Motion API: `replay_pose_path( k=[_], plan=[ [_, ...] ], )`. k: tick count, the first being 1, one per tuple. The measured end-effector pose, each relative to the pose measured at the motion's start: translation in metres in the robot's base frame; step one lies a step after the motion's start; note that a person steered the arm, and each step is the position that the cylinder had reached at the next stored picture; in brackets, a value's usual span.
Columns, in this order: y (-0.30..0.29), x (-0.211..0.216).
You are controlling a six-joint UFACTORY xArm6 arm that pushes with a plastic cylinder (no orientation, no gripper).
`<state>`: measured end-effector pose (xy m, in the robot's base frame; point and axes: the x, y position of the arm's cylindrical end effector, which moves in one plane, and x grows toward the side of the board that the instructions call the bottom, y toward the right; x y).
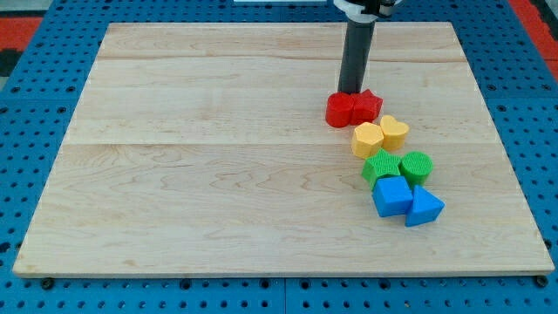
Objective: Go and place your hand in between the red star and the yellow heart
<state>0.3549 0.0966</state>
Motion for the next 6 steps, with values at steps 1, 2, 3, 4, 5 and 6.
replay_pose_path(
  k=[1, 2, 3, 4, 5, 6],
  plan=[
    [0.000, 0.002],
    [0.002, 0.004],
    [0.065, -0.007],
    [0.123, -0.014],
    [0.117, 0.022],
    [0.062, 0.064]
  ],
)
